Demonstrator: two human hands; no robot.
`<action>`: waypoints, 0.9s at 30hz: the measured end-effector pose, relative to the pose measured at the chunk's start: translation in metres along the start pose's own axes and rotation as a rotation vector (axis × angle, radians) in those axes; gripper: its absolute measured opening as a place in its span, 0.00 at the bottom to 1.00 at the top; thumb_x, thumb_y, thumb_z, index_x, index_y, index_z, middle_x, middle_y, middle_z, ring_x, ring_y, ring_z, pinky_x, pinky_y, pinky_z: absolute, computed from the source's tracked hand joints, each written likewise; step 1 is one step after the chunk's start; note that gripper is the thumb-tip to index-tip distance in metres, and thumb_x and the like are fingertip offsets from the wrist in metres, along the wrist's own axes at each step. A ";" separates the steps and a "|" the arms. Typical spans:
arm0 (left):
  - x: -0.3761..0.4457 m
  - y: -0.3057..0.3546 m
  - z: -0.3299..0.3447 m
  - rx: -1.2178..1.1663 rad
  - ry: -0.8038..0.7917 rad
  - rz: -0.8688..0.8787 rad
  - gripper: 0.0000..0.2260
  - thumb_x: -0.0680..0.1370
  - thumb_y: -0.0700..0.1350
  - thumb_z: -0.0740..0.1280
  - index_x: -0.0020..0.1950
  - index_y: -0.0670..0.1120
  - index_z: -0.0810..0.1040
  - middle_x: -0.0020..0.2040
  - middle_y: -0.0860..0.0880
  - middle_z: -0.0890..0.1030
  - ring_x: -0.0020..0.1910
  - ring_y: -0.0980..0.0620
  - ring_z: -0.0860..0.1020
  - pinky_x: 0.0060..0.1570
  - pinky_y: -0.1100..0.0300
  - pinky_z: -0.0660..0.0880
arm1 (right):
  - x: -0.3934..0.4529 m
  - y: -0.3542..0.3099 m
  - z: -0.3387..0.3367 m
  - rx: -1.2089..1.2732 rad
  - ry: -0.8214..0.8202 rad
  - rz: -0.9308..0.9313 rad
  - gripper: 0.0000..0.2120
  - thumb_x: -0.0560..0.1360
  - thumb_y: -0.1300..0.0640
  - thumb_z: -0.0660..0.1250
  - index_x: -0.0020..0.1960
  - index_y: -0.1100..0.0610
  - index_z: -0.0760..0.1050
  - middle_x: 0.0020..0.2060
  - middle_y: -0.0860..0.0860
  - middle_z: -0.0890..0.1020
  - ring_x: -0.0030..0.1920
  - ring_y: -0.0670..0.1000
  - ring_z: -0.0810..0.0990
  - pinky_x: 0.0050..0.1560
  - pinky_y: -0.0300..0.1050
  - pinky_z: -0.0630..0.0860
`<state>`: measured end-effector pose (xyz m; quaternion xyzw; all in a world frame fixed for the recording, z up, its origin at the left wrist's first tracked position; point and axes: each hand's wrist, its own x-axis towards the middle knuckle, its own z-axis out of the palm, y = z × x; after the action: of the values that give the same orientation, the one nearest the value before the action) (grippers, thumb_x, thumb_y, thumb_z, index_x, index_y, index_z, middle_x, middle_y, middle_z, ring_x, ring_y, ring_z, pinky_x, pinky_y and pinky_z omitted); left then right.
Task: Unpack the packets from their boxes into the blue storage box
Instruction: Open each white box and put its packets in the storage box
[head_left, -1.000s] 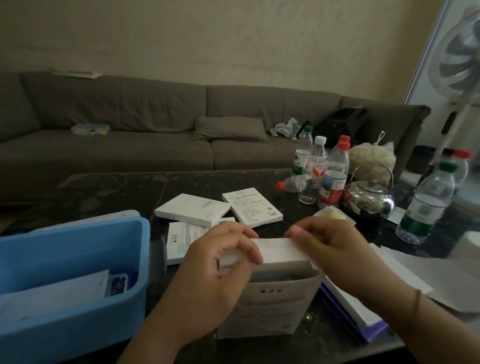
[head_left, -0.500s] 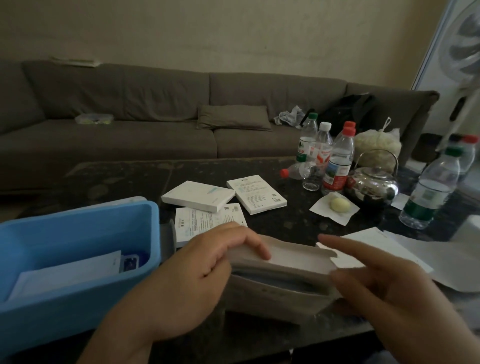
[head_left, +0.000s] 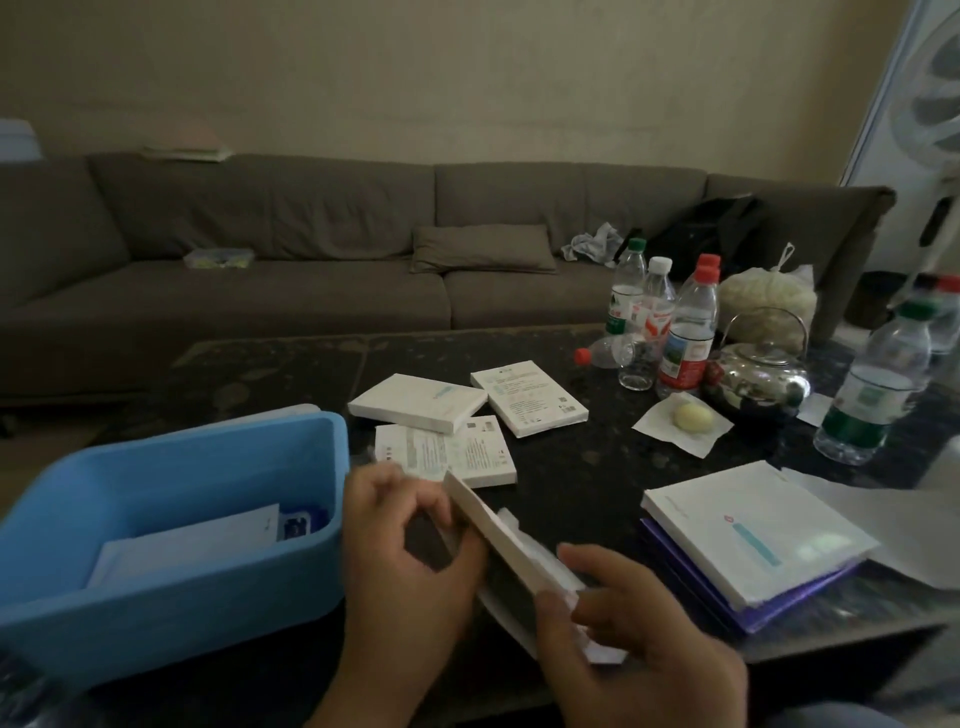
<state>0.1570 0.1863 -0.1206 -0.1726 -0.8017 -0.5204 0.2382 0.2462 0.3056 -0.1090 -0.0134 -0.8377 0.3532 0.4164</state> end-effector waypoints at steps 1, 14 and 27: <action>-0.008 -0.002 -0.004 0.004 -0.049 -0.047 0.09 0.63 0.50 0.73 0.33 0.54 0.73 0.46 0.61 0.73 0.49 0.64 0.74 0.45 0.67 0.72 | -0.004 -0.001 0.007 -0.007 0.003 0.011 0.16 0.66 0.43 0.65 0.54 0.38 0.73 0.31 0.34 0.81 0.31 0.32 0.79 0.31 0.29 0.76; -0.034 -0.021 -0.027 -0.212 -0.446 -0.651 0.08 0.77 0.38 0.68 0.48 0.49 0.86 0.43 0.55 0.87 0.45 0.59 0.85 0.48 0.63 0.80 | -0.042 -0.005 0.043 -0.226 -0.382 0.154 0.34 0.57 0.46 0.82 0.51 0.29 0.62 0.45 0.36 0.84 0.33 0.30 0.73 0.36 0.27 0.75; -0.033 -0.028 -0.072 -0.592 -0.605 -0.852 0.11 0.69 0.33 0.66 0.30 0.47 0.77 0.45 0.40 0.85 0.40 0.42 0.84 0.29 0.60 0.74 | -0.046 0.023 0.046 -0.006 0.075 0.160 0.13 0.62 0.57 0.76 0.45 0.48 0.79 0.34 0.44 0.83 0.34 0.40 0.81 0.37 0.37 0.76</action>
<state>0.1840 0.1081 -0.1355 -0.0356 -0.6533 -0.6990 -0.2886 0.2373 0.2811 -0.1731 -0.0949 -0.8187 0.3822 0.4179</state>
